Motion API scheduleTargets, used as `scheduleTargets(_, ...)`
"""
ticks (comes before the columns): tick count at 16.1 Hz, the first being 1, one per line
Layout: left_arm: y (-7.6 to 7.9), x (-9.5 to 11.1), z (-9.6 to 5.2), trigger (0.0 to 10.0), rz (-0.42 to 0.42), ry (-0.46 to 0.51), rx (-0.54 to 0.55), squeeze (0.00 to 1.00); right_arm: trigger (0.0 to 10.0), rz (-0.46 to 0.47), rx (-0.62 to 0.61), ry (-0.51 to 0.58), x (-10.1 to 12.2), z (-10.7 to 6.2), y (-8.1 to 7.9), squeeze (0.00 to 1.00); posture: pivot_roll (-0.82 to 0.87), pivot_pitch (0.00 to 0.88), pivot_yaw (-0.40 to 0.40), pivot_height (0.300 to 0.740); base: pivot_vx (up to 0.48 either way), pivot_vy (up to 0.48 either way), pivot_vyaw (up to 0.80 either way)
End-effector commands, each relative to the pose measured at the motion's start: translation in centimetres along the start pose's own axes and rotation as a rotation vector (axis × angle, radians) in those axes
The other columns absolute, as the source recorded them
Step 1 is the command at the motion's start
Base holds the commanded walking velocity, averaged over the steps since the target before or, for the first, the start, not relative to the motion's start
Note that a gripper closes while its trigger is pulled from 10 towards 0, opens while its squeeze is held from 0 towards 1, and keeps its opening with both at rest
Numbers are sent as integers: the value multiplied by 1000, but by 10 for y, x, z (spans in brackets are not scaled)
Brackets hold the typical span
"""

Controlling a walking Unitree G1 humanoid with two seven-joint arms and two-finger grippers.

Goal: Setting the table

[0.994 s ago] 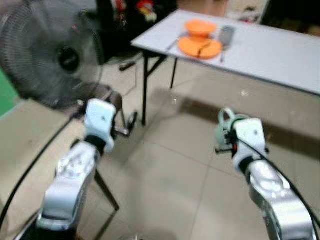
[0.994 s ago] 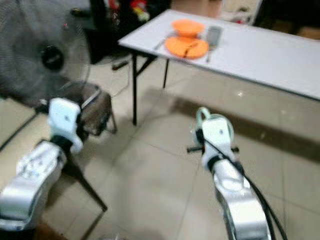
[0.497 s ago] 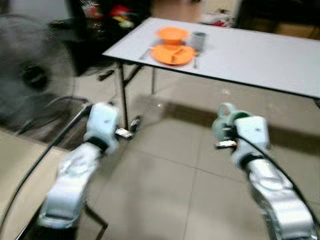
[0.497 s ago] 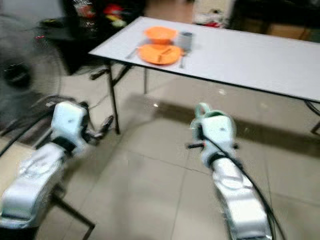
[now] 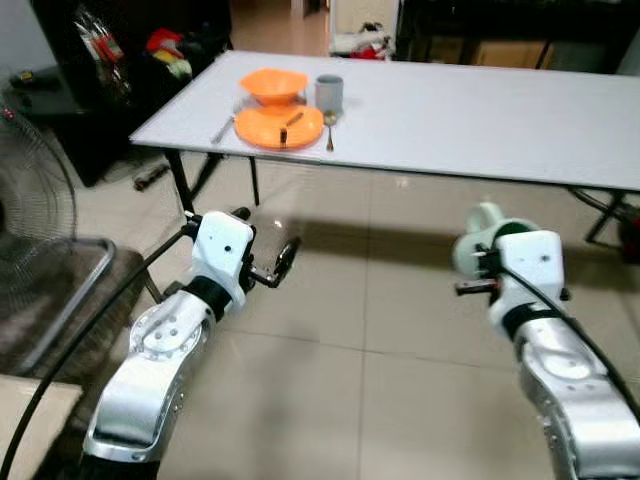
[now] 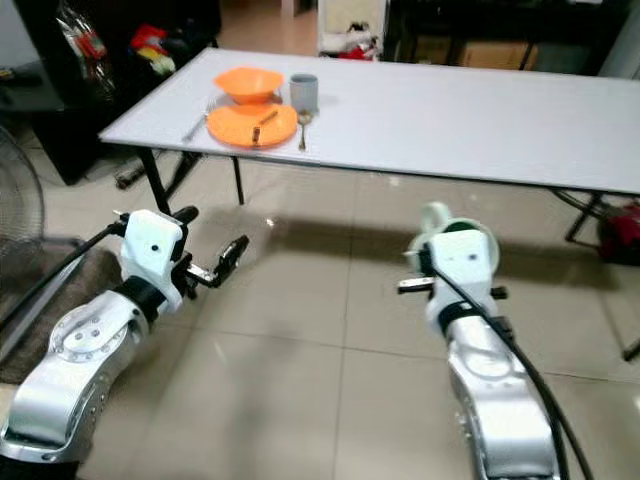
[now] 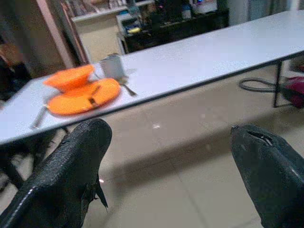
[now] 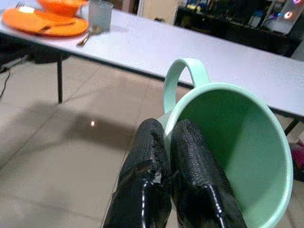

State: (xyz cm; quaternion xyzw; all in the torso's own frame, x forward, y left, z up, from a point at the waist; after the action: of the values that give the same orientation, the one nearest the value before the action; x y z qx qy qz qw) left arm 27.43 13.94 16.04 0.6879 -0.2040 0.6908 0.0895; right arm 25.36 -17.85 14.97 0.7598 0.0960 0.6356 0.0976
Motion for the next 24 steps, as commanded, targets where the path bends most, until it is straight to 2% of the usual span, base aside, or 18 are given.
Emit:
scheduleTargets(1, -6, 1, 0, 10000, 7, -1, 21, 0, 10000, 4, 19, 22, 7, 0, -6, 0, 26, 0, 23, 740, 322, 0, -800)
scheduleTargets(4, -10, 1, 4, 10000, 3, -2, 57, 0, 10000, -8, 12, 39, 10, 3, -1, 0, 30, 0, 19, 740, 322, 0, -692)
scheduleTargets(6, -10, 1, 5, 10000, -13, -8, 66, 0, 10000, -12, -6, 57, 15, 5, 4, 0, 39, 0, 10, 740, 322, 0, 0)
scheduleTargets(9, -12, 0, 5, 10000, -14, -13, 85, 0, 10000, -33, 1, 74, 19, 9, 3, 0, 52, 0, 5, 740, 334, 0, 0)
scheduleTargets(13, -15, 2, 9, 10000, -30, 4, 127, 0, 10000, -134, 65, 94, 25, 16, -4, 0, 45, 0, -6, 740, 338, 0, 0)
scheduleTargets(15, -14, 2, 8, 10000, -31, 8, 124, 0, 10000, -91, 82, 86, 26, 15, -5, 0, 32, 0, -3, 740, 339, 0, 0)
scheduleTargets(24, -10, 4, 15, 10000, -35, 9, 71, 0, 10000, -55, 74, 78, 26, 9, -6, 0, 4, 0, 36, 740, 339, 0, 0)
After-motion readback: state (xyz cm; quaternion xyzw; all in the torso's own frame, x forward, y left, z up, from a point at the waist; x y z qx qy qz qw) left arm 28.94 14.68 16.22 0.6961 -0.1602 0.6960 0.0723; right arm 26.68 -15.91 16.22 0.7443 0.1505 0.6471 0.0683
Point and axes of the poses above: a point about 5 cm out from each wrist's last joint towards the gripper, its own z axis pointing out of the wrist towards the gripper, its own x axis along the axis of the wrist's last joint, y = z × x, the point moved 1 cm from there along z, pointing out of the wrist towards the gripper, and after that the axes turned 3 degrees about -z, right-handed, at the moved point
